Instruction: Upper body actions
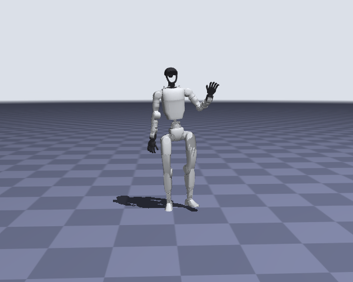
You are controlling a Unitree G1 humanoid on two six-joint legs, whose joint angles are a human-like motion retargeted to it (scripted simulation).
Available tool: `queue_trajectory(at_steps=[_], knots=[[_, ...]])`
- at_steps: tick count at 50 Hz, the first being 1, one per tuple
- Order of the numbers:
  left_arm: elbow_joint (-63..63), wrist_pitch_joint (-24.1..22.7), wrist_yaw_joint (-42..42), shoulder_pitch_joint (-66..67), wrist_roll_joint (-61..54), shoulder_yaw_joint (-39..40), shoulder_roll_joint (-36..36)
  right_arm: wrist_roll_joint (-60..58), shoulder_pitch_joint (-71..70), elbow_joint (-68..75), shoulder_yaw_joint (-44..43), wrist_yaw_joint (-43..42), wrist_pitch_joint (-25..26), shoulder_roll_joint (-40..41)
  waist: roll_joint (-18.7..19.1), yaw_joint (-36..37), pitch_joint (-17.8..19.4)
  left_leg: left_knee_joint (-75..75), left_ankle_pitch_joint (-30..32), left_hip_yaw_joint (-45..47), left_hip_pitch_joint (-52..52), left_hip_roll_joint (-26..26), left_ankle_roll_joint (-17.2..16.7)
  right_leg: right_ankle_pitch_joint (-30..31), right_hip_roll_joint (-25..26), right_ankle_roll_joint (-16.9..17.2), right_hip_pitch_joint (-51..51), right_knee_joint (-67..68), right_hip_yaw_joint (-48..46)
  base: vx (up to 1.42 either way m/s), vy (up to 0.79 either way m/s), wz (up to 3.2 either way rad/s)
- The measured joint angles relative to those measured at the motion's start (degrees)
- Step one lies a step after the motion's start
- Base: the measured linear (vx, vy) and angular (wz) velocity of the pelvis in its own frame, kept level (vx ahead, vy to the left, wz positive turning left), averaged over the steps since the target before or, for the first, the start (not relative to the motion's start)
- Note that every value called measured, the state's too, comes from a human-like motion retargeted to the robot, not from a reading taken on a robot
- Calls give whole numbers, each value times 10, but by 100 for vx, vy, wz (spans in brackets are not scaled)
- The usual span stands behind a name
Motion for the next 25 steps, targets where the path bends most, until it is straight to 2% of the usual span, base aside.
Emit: queue_trajectory(at_steps=[2,5,8,10,12,14,15,17,20,22,23,25], knots=[[-26,-14,34,-44,19,2,21,23,2,6,-9,0,0,0,1,2,-7,0,-1,1,-1,0,0,-1,1,-1,-1,0,2,0,0,0],[-46,-12,39,-93,26,6,32,37,6,11,-16,-5,0,1,4,5,-16,0,-2,5,-3,1,0,-1,5,-3,-4,0,6,0,0,0],[-47,44,-56,-130,-2,11,27,32,4,14,-19,-6,1,2,8,5,-22,1,-3,9,-6,2,0,-1,7,-4,-7,0,10,0,0,0],[-39,113,-155,-149,-35,14,20,22,5,13,-17,-6,1,2,11,4,-26,1,-4,11,-6,3,0,-1,9,-5,-8,0,13,0,0,0],[-29,159,-260,-160,-66,19,16,10,6,9,-15,-7,0,2,14,3,-27,1,-5,13,-5,3,0,-1,10,-5,-9,0,16,0,0,0],[-20,174,-283,-161,-98,20,15,-2,5,6,-13,-10,-3,2,16,0,-27,1,-5,14,-4,4,1,0,10,-6,-10,1,18,0,0,0],[-19,169,-265,-159,-108,20,16,-7,5,4,-13,-11,-3,2,17,-1,-27,1,-6,15,-4,4,1,0,10,-6,-10,1,19,0,0,0],[-19,118,-169,-146,-115,20,20,-11,4,3,-13,-13,-4,1,19,-2,-25,1,-6,17,-3,5,1,1,11,-6,-11,1,21,0,0,0],[-36,-49,93,-110,-45,22,24,-8,1,6,-13,-17,-1,1,22,-2,-21,0,-7,23,-1,6,1,2,13,-7,-15,3,29,0,1,-22],[-54,-119,237,-81,48,26,26,-1,-1,12,-15,-17,1,2,22,-1,-19,-1,-8,26,-1,6,1,3,12,-7,-17,4,33,0,0,-9],[-60,-127,279,-68,76,25,25,2,-1,14,-16,-16,2,2,22,-1,-18,-1,-8,27,-1,6,0,3,12,-7,-18,4,34,0,0,0],[-67,-127,297,-45,103,17,23,7,-2,16,-18,-14,3,2,20,0,-17,-1,-8,29,0,6,0,3,11,-7,-18,4,35,0,0,0]])
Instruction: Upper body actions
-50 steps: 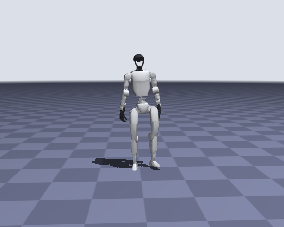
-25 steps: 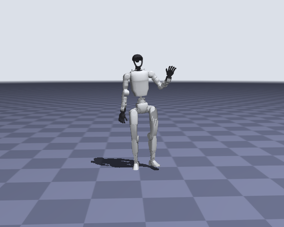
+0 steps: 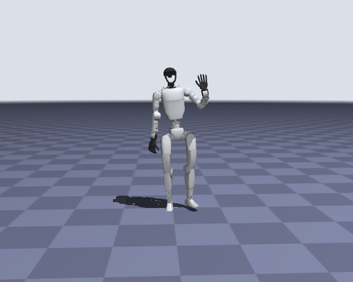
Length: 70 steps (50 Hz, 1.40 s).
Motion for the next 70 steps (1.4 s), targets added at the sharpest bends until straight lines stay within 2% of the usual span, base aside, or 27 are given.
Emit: queue_trajectory(at_steps=[5,7,10,13,15,16,18,20,25,27,29,32,36,39,42,44,45,48,51,53,55,58,60,63,65,67,70], knots=[[11,1,-83,70,-62,-56,-39,4,1,-2,-7,1,-3,1,-5,2,6,-1,1,-1,0,-2,0,1,-4,1,-1,1,-1,0,0,0],[27,33,-165,105,-81,-63,-63,2,-1,-4,-10,2,-3,1,-5,1,11,-1,1,-3,1,-1,0,2,-5,2,0,1,-2,0,0,0],[40,121,-330,132,-104,-65,-87,4,-2,-5,-10,4,-4,1,-6,2,16,-1,1,-4,2,-2,0,2,-5,2,2,0,-3,0,0,0],[53,256,-621,141,-103,-60,-106,7,-2,-8,-12,7,-8,2,-12,5,23,-1,3,-7,4,-4,1,1,-7,2,6,0,-8,0,0,0],[55,309,-699,142,-126,-61,-110,7,-1,-10,-12,7,-9,2,-14,6,25,-1,3,-9,4,-5,1,1,-8,2,8,0,-11,-1,-1,10],[56,309,-714,141,-153,-62,-113,6,0,-11,-12,8,-10,2,-16,6,25,-1,4,-11,3,-6,1,1,-9,3,9,-1,-14,-1,-2,21],[53,302,-707,139,-195,-59,-113,4,0,-12,-13,9,-10,2,-17,6,26,-1,5,-14,3,-7,2,1,-10,3,10,-1,-18,-1,-1,10],[45,282,-634,138,-221,-50,-109,4,0,-12,-13,10,-10,1,-17,6,25,-1,6,-16,2,-7,2,1,-10,3,10,-2,-20,0,0,0],[18,151,-336,133,-133,-1,-92,4,-1,-13,-10,10,-10,0,-17,4,24,0,6,-19,0,-8,2,1,-10,2,10,-2,-23,0,0,0],[7,120,-231,129,-50,24,-81,1,-1,-14,-9,10,-10,0,-17,5,24,0,6,-19,0,-8,2,0,-10,2,10,-2,-23,0,0,0],[1,123,-146,124,23,48,-71,-2,-1,-14,-7,10,-10,0,-17,5,24,0,6,-19,0,-8,2,0,-9,2,10,-2,-24,0,0,0],[10,135,-103,114,38,68,-75,-5,1,-15,-6,9,-11,0,-16,6,21,0,6,-18,-1,-8,2,0,-9,1,9,-2,-23,0,0,0],[60,166,-178,87,-95,71,-103,-6,0,-13,-4,9,-10,0,-14,5,17,0,5,-17,-1,-8,2,0,-9,1,9,-2,-22,0,0,0],[99,230,-355,66,-233,79,-127,-6,1,-13,-4,9,-10,-1,-13,4,15,0,5,-17,-1,-9,2,0,-9,1,9,-2,-23,0,0,0],[125,326,-565,52,-313,93,-135,-5,1,-13,-4,10,-11,-2,-12,1,15,0,5,-17,0,-9,2,0,-9,2,10,-2,-22,0,0,0],[121,345,-565,53,-312,90,-129,-5,1,-14,-3,10,-12,-3,-12,-1,17,0,5,-17,0,-9,2,0,-9,2,11,-2,-23,0,0,0],[115,338,-546,54,-303,86,-124,-4,1,-15,-2,10,-13,-3,-13,-2,18,0,5,-17,1,-9,2,0,-9,2,11,-2,-23,0,0,0],[82,249,-403,53,-183,71,-100,0,-1,-14,-3,10,-15,-3,-14,-3,23,0,5,-17,2,-8,3,0,-10,3,12,-2,-23,0,0,0],[41,185,-270,40,-15,51,-74,5,-2,-11,-2,11,-15,-3,-17,-4,24,0,6,-18,2,-9,3,0,-10,3,13,-3,-24,0,0,0],[16,138,-235,26,70,35,-55,7,-3,-10,-2,14,-14,-2,-19,-5,24,0,6,-18,2,-9,3,0,-10,2,13,-3,-24,0,0,0],[2,94,-236,9,80,9,-42,7,-3,-11,0,15,-14,-1,-20,-7,24,0,6,-19,2,-9,3,0,-9,2,13,-3,-25,0,0,0],[-2,39,-286,-18,24,-41,-26,0,-4,-15,4,14,-16,-1,-20,-9,24,0,6,-19,2,-8,3,0,-8,1,14,-3,-26,0,0,0],[-2,21,-364,-34,-3,-67,-21,-5,-5,-17,7,13,-17,0,-21,-10,24,1,6,-18,3,-7,3,1,-7,1,14,-3,-26,0,0,0],[17,49,-663,-56,-17,-86,-25,-9,-7,-16,8,13,-17,2,-21,-10,25,1,6,-16,5,-6,4,1,-6,1,16,-3,-26,0,0,0],[31,102,-773,-59,-22,-94,-33,-9,-7,-16,9,12,-17,2,-21,-11,26,1,6,-15,6,-5,4,1,-5,1,17,-3,-25,0,0,0],[39,165,-806,-57,-12,-97,-43,-10,-8,-18,9,13,-18,4,-21,-11,28,1,5,-12,9,-4,4,0,-3,0,19,-2,-23,0,0,0],[35,159,-724,-45,7,-82,-55,-10,-9,-20,8,12,-19,5,-21,-9,33,0,4,-8,14,-4,3,0,-2,-1,20,-1,-18,1,-1,-12]])
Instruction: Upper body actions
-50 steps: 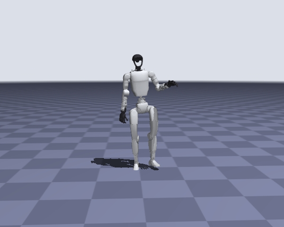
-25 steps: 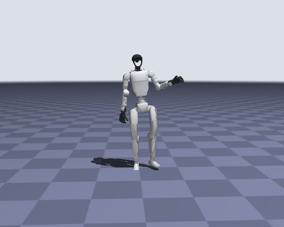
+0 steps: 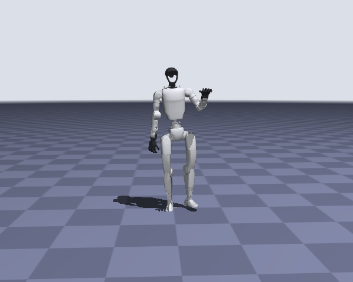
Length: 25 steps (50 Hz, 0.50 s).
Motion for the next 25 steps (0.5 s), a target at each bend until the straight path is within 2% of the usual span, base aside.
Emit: queue_trajectory(at_steps=[3,8,10,12,17,20,23,25], knots=[[-3,-15,186,18,3,14,-9,4,0,2,0,-1,-2,-1,0,2,3,0,-1,3,4,0,-1,0,0,0,1,1,5,0,0,-6],[-15,-31,439,37,-14,34,-18,11,1,8,-3,3,-1,-3,-1,4,4,-1,-2,4,7,0,-2,0,-1,2,1,2,7,0,0,0],[-23,-38,504,43,-8,48,-19,16,2,10,-4,3,0,-3,-1,5,3,-1,-2,4,7,1,-2,-1,-1,2,1,2,8,0,0,0],[-28,-39,524,46,-10,58,-19,18,4,10,-4,3,-1,-4,-1,4,0,-1,-2,3,6,1,-2,-1,-2,3,1,2,7,0,0,0],[-21,-38,514,42,-54,74,-21,15,4,9,0,4,-2,-5,-2,3,-2,-1,-1,-1,5,1,-2,-1,-3,4,1,2,3,0,0,0],[4,-9,429,24,-96,86,-19,12,1,9,2,5,-1,-5,-2,3,-2,0,0,-4,4,0,-2,-2,-4,4,3,1,-1,0,0,0],[83,36,273,-6,-149,91,-23,8,1,9,6,6,-2,-4,-3,2,-7,1,1,-10,1,-2,-2,-2,-5,5,5,0,-7,0,1,13],[126,59,229,-19,-177,89,-18,2,-2,7,8,7,-2,-3,-3,-1,-7,1,2,-13,1,-2,-1,-2,-5,5,6,-1,-10,0,0,0]])
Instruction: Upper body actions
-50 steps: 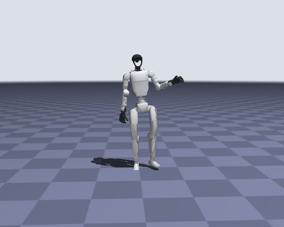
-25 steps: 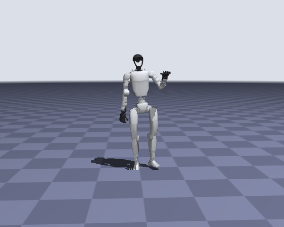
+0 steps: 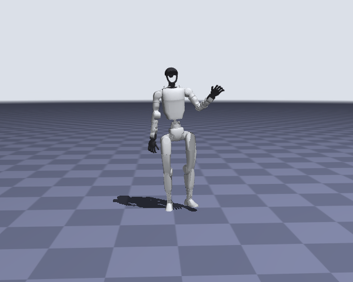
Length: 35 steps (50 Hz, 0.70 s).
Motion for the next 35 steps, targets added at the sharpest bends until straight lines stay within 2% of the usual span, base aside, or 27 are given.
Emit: queue_trajectory(at_steps=[3,13,15,20,28,35], knots=[[11,-5,10,4,17,8,11,-8,-2,-7,0,-2,-2,1,1,-6,2,0,1,-4,-1,0,0,1,-1,1,0,-1,-4,0,0,0],[-51,-59,135,64,105,7,11,-2,-8,-6,2,-4,-5,4,0,-3,8,-1,-1,5,2,1,0,2,2,-1,-3,1,6,-1,-1,-7],[-59,-91,188,87,130,3,7,-1,-8,-7,1,-7,-6,4,1,0,11,-1,-2,9,3,2,0,2,4,-3,-4,1,10,0,0,-11],[-54,-205,307,156,195,-6,-7,-2,-10,-7,0,-8,-6,3,4,11,18,-2,-4,21,5,5,0,3,7,-4,-7,3,23,-1,0,-20],[24,-238,283,260,198,-43,-36,2,-14,-7,0,-7,-6,0,5,6,22,-3,-3,22,3,6,0,5,6,-3,-12,3,27,0,0,0],[172,-252,237,312,203,-76,-71,1,-14,-7,4,-8,-5,0,3,4,21,-3,-2,22,-1,6,0,6,6,-4,-17,3,26,0,0,0]])
